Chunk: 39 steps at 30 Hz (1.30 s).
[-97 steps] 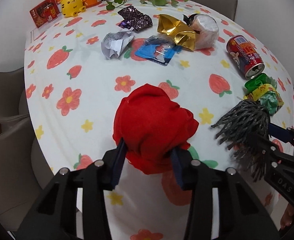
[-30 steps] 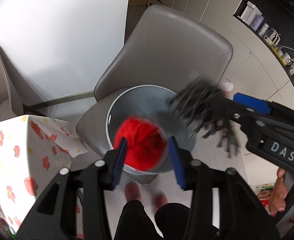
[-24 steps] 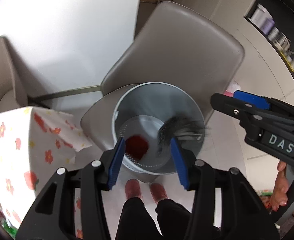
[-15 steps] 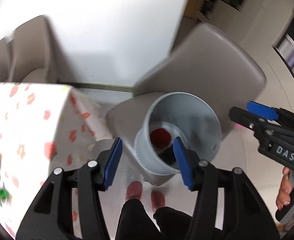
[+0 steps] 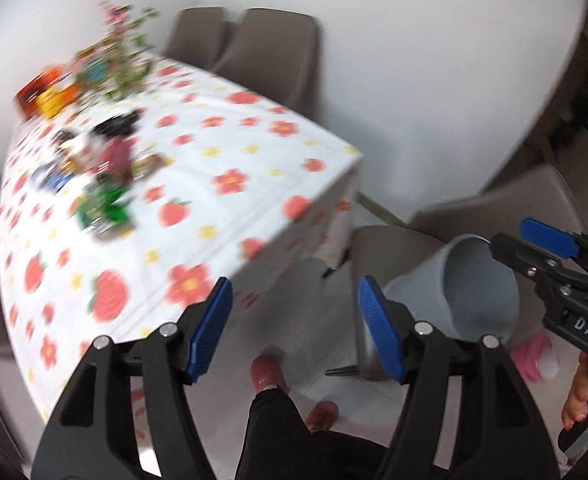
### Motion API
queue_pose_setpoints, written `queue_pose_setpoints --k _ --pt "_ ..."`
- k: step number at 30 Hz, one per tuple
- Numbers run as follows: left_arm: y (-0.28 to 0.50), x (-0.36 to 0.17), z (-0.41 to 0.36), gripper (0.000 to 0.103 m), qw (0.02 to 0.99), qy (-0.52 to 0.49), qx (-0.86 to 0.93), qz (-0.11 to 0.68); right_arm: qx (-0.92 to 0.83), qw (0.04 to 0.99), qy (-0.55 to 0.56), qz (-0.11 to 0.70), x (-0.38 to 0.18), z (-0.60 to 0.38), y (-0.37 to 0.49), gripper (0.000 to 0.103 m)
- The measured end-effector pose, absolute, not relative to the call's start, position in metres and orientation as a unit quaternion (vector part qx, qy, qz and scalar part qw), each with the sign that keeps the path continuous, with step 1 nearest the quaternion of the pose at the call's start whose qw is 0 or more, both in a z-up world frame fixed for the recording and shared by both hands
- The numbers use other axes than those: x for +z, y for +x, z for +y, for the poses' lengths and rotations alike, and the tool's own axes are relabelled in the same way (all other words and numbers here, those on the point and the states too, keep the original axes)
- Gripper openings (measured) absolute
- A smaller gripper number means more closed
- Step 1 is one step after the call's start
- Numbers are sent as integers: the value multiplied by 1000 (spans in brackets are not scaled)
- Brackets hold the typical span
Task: Collect trash
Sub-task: 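Move both tools back to the table toward the green snack bag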
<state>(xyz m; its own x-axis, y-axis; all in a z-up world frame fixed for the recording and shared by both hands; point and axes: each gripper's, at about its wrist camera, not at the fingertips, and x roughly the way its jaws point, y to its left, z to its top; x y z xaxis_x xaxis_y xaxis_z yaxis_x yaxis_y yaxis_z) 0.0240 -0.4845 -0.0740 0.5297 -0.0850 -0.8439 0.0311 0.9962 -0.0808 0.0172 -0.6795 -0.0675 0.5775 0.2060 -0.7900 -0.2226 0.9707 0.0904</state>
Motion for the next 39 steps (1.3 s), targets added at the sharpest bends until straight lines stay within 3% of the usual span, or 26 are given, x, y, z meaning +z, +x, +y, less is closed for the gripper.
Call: queue_pose_setpoints --k 9,22,39 --pt "4 -68 -349 67 882 -87 84 456 205 879 -60 426 -54 -566 37 57" --pt "53 -53 -207 67 886 -71 69 452 206 886 -54 412 -43 -399 95 57" --pt "102 -76 -172 68 868 -80 48 487 205 869 -71 445 -61 -342 151 57"
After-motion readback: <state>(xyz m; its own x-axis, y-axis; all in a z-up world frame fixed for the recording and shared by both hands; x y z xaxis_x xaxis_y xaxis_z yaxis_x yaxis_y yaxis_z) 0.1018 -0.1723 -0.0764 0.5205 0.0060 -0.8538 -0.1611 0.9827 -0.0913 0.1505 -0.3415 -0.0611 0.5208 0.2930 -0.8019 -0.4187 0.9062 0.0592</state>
